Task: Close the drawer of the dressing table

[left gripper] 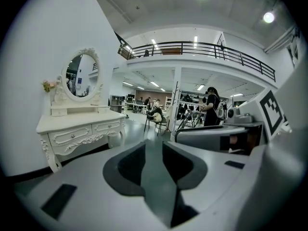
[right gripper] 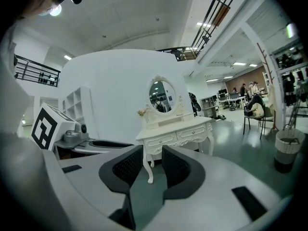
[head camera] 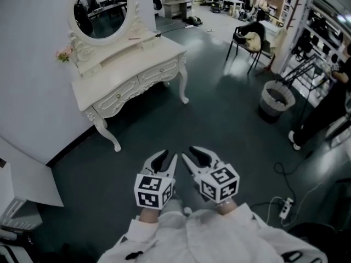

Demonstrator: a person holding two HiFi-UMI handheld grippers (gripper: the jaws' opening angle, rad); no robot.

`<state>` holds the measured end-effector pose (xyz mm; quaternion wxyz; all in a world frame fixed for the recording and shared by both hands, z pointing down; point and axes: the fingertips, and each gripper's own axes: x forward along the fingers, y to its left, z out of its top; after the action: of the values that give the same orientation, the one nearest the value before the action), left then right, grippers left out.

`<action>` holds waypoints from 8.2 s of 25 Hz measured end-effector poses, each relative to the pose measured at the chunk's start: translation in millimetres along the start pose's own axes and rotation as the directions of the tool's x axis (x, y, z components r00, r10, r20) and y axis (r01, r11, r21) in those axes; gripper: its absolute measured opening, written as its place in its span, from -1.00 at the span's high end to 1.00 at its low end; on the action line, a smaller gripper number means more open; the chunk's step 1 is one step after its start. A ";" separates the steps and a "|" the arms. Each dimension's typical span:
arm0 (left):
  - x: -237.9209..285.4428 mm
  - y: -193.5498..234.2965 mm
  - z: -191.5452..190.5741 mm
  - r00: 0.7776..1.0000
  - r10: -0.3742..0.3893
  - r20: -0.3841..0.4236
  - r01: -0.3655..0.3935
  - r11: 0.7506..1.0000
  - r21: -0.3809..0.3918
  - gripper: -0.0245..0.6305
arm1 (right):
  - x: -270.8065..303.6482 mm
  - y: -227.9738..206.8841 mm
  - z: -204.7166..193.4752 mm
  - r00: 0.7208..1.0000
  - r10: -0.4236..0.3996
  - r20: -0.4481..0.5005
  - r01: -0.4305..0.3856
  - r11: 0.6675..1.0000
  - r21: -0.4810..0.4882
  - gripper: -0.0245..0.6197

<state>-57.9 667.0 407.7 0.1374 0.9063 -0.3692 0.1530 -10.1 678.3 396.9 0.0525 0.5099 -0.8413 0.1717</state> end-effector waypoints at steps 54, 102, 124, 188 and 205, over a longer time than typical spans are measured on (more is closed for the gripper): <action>367.3 349.1 178.8 1.000 -0.009 -0.025 0.008 0.999 -0.042 0.64 | 431.8 -289.0 166.0 0.998 -0.007 -0.055 0.009 1.000 0.027 0.61; 612.9 541.8 325.8 0.997 0.071 -0.002 -0.071 0.996 -0.054 0.64 | 684.5 -466.5 278.2 0.987 0.117 -0.110 -0.117 0.993 0.012 0.61; 645.2 646.6 335.5 0.995 0.105 0.003 -0.103 0.984 -0.142 0.64 | 812.8 -453.5 297.2 0.956 0.203 -0.213 -0.220 0.974 -0.059 0.61; 679.9 673.2 242.0 0.893 0.395 -0.214 -0.446 0.840 -0.308 0.65 | 864.6 -529.8 235.4 0.877 0.241 -0.416 -0.283 0.958 -0.042 0.67; 686.3 689.6 238.4 0.881 0.410 -0.236 -0.470 0.819 -0.331 0.67 | 881.2 -539.4 234.1 0.876 0.234 -0.422 -0.265 0.964 -0.015 0.67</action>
<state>-39.4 -325.3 543.2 0.2984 0.7377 -0.5795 0.1761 64.7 -369.1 536.9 0.2264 0.3464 -0.8751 0.2509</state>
